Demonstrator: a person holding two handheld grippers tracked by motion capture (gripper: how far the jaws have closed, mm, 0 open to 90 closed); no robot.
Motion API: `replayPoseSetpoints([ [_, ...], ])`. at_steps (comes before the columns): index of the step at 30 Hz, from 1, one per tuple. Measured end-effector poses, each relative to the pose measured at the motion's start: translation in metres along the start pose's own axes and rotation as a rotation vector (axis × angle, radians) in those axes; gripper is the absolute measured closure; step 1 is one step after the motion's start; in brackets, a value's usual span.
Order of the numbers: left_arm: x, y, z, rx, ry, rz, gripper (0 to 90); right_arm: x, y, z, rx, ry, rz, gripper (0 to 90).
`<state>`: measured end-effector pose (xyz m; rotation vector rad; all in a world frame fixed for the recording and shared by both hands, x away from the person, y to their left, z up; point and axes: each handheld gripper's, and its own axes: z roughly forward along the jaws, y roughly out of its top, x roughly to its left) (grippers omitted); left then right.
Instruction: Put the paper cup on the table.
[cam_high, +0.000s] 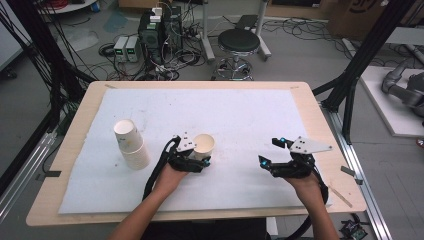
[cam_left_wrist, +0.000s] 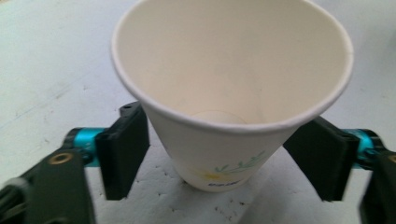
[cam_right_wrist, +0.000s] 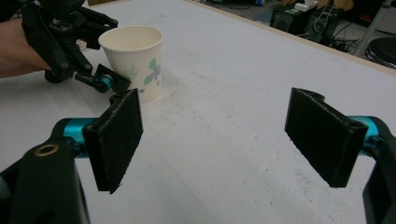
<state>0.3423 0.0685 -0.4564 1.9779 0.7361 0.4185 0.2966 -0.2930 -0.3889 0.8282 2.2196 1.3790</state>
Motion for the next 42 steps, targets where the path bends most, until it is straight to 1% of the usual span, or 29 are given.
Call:
replayPoseSetpoints([
  [2,0.001,-0.002,-0.005,-0.023,-0.018,-0.013,20.0,0.0,0.0,0.0,0.0,0.0,-0.002,19.4],
  [6,0.002,-0.006,-0.016,-0.059,-0.04,-0.015,19.2,0.0,-0.001,0.001,0.004,0.002,-0.002,19.4],
  [8,0.004,-0.007,-0.023,-0.095,-0.051,-0.018,19.1,0.0,-0.001,0.001,0.004,0.002,-0.002,19.4],
  [9,0.004,-0.008,-0.027,-0.107,-0.049,-0.02,19.1,0.0,-0.001,0.0,0.006,0.003,0.0,19.4],
  [13,0.007,-0.01,-0.042,-0.155,-0.071,-0.02,17.4,0.001,-0.001,0.0,0.003,-0.001,-0.003,19.4],
  [15,0.007,-0.011,-0.049,-0.183,-0.085,-0.014,17.4,0.001,-0.001,-0.001,0.005,-0.003,0.001,19.4],
  [18,0.008,-0.011,-0.06,-0.215,-0.097,0.008,17.1,0.0,-0.002,-0.002,0.002,-0.01,0.005,19.4],
  [22,0.008,-0.01,-0.073,-0.278,-0.125,0.007,17.1,0.0,-0.004,-0.006,-0.006,-0.029,-0.015,19.4],
  [23,0.008,-0.01,-0.077,-0.293,-0.126,0.013,17.1,0.0,-0.005,-0.007,-0.008,-0.033,-0.016,19.3],
  [24,0.007,-0.01,-0.08,-0.307,-0.124,0.014,17.4,0.0,-0.005,-0.008,-0.01,-0.038,-0.029,19.3],
  [27,0.007,-0.01,-0.089,-0.338,-0.123,0.019,17.7,0.001,-0.007,-0.01,-0.014,-0.043,-0.029,19.3],
  [30,0.009,-0.011,-0.097,-0.358,-0.119,0.022,18.0,0.002,-0.006,-0.012,-0.023,-0.051,-0.034,19.4],
  [32,0.011,-0.014,-0.1,-0.364,-0.112,0.014,18.0,0.003,-0.006,-0.013,-0.034,-0.053,-0.037,19.3],
  [35,0.012,-0.017,-0.105,-0.377,-0.115,0.005,17.9,0.006,-0.007,-0.015,-0.028,-0.05,-0.036,19.3],
  [39,0.011,-0.017,-0.111,-0.388,-0.12,0.012,17.9,0.006,-0.009,-0.016,-0.03,-0.05,-0.033,19.3],
  [42,0.008,-0.015,-0.117,-0.398,-0.112,0.027,17.9,0.004,-0.009,-0.017,-0.033,-0.053,-0.033,19.3],
])
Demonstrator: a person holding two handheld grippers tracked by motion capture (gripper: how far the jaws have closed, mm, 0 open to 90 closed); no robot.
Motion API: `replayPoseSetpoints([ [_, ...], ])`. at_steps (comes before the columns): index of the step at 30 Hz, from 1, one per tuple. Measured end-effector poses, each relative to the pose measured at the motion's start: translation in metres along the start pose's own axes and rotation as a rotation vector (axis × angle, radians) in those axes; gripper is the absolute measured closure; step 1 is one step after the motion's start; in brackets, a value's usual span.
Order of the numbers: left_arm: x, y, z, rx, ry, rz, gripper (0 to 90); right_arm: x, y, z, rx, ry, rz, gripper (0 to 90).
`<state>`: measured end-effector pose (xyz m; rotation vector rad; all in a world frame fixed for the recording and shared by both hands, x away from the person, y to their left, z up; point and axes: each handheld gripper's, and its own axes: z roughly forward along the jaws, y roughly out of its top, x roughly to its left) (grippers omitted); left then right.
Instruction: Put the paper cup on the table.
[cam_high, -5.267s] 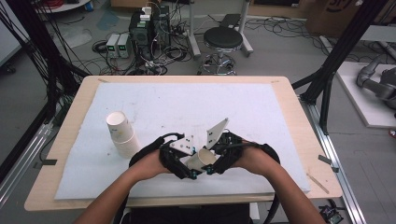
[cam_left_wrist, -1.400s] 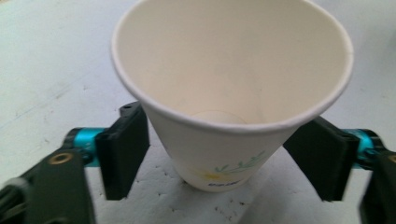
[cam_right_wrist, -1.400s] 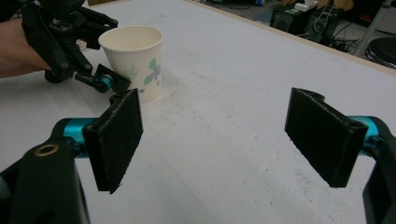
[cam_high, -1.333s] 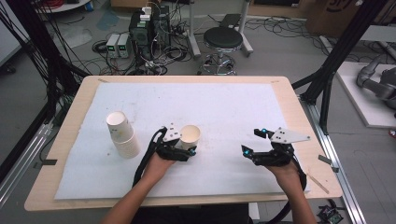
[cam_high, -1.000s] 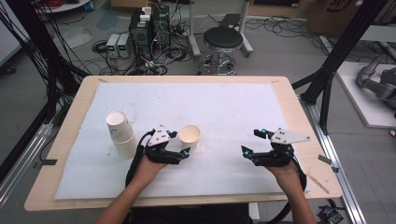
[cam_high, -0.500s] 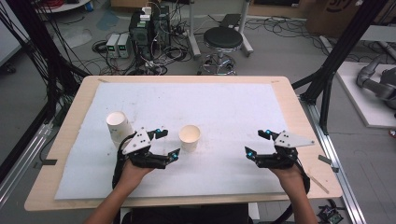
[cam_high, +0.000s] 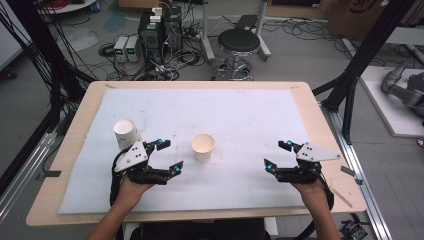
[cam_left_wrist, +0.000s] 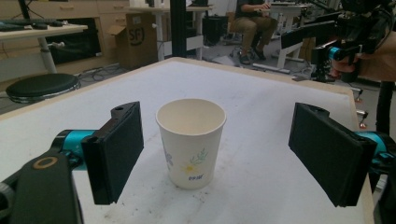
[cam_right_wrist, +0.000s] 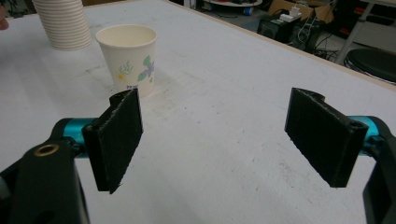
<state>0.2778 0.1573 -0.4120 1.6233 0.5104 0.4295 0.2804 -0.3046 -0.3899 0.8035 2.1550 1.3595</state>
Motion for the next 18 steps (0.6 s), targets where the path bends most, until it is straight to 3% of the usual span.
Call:
replayPoseSetpoints([
  [9,0.001,0.001,-0.021,-0.024,0.051,0.018,18.2,0.001,0.001,-0.001,0.002,-0.008,-0.012,19.4],
  [18,0.011,-0.004,-0.031,-0.025,0.07,0.02,18.1,0.001,0.001,-0.004,-0.005,-0.003,-0.002,19.3],
])
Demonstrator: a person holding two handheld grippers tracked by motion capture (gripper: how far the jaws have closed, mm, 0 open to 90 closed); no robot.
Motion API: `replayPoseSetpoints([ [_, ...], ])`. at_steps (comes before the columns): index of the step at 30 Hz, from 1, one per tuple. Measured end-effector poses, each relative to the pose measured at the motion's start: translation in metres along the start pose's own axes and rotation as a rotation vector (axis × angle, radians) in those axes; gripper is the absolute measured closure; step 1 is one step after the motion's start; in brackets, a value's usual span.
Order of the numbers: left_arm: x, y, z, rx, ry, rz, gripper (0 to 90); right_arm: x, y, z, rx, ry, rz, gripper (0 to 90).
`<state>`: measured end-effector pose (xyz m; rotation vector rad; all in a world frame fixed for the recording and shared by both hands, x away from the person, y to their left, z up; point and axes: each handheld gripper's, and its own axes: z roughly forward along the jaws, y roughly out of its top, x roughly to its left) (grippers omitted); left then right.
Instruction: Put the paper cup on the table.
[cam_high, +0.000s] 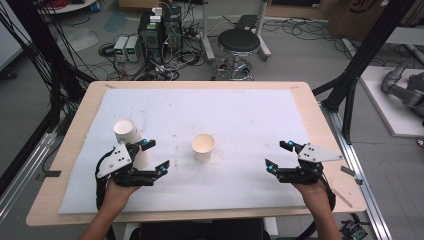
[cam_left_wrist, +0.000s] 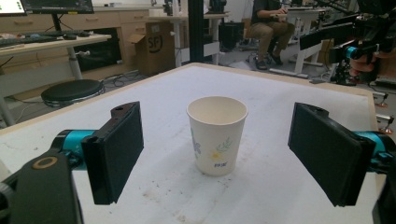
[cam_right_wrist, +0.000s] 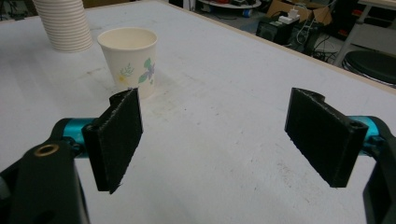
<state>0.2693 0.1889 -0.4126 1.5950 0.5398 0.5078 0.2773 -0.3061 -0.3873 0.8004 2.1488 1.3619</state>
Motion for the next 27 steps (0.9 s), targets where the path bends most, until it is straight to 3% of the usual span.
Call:
replayPoseSetpoints([
  [27,0.0007,-0.0033,0.0024,0.003,-0.004,-0.007,18.2,0.0021,-0.0016,0.0018,0.004,-0.003,-0.007,19.3],
])
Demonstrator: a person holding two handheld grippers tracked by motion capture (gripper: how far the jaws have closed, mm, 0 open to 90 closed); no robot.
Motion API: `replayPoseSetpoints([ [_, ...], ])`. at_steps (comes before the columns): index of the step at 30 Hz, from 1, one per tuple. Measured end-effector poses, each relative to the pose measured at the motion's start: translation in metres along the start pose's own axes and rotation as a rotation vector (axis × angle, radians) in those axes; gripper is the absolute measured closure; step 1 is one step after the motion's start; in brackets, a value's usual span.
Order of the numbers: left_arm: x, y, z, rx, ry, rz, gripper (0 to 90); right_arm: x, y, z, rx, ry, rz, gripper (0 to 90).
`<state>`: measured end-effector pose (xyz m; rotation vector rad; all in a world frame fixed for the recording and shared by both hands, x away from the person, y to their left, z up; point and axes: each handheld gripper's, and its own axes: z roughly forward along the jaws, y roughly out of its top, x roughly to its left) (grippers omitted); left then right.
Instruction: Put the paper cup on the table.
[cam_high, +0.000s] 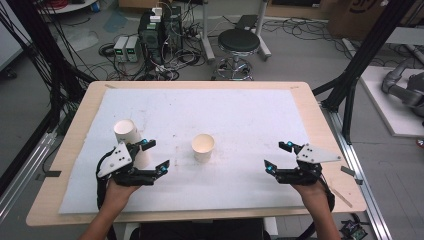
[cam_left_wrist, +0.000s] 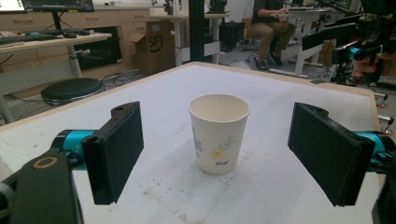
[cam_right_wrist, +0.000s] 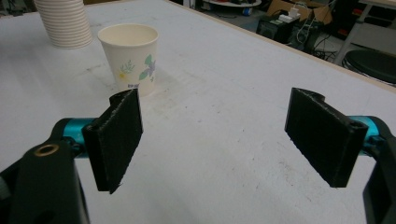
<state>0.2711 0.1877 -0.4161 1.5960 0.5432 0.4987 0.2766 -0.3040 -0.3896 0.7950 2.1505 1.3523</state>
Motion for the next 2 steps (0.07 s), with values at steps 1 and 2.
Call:
replayPoseSetpoints([
  [1,-0.0003,0.0001,0.0004,0.0,0.002,0.002,18.2,-0.0002,-0.0001,-0.0002,-0.001,0.001,0.0,19.3],
  [2,-0.0003,0.0001,0.0004,0.0,0.002,0.002,18.2,-0.0004,-0.0002,-0.0006,0.0,0.002,-0.002,19.3],
])
